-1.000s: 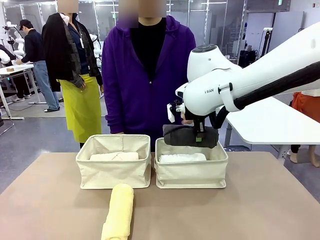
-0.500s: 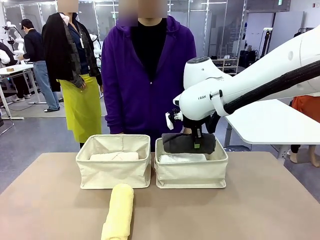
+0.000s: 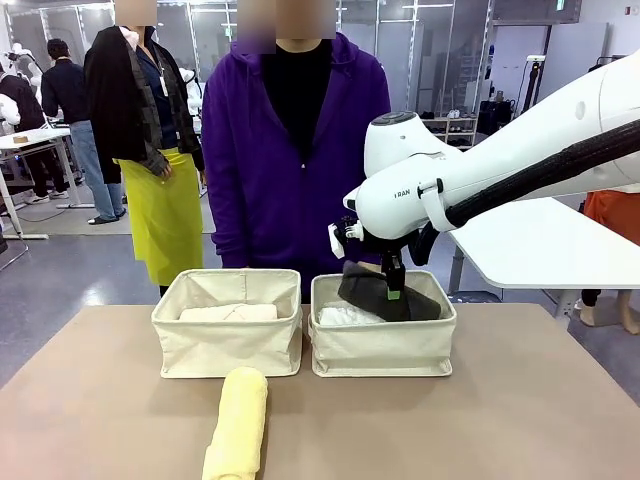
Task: Divide the towels into two baskets.
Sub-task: Pick up one hotel-folded towel from the bottom of the table and place it in the Fabric basket indicated by the person.
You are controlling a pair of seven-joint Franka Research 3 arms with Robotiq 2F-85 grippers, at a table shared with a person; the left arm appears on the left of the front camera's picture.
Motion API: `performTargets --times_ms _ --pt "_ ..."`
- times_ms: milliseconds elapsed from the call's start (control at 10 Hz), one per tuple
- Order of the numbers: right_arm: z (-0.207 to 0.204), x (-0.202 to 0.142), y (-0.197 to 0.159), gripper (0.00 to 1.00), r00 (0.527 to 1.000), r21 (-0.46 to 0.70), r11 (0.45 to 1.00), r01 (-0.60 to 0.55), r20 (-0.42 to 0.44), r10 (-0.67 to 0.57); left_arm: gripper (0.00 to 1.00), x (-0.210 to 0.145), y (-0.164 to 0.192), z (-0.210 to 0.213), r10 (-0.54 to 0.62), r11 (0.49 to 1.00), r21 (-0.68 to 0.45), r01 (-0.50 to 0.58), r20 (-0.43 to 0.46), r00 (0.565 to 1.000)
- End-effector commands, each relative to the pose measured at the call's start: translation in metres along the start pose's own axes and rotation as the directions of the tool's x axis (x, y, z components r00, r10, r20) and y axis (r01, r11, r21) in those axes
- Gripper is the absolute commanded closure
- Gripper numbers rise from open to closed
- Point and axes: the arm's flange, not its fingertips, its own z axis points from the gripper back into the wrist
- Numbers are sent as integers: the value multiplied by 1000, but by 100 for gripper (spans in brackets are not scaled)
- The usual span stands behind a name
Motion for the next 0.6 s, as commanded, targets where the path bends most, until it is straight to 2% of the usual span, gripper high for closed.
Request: performTargets --times_ms 0,100,200,500 --pt "7 -4 7 0 1000 -18 1000 3 -9 -3 0 0 -1 3 -6 1000 2 6 -3 1000" --pt "9 -7 13 0 999 -31 999 43 -11 -43 0 0 -1 3 -6 1000 2 6 -3 1000" --pt "3 0 0 0 1000 -5 1000 0 1 0 0 0 -1 3 -6 1000 2 6 -3 1000" --pt "3 0 0 0 1000 -5 1000 0 1 0 0 0 -1 3 -6 1000 2 6 -3 1000"
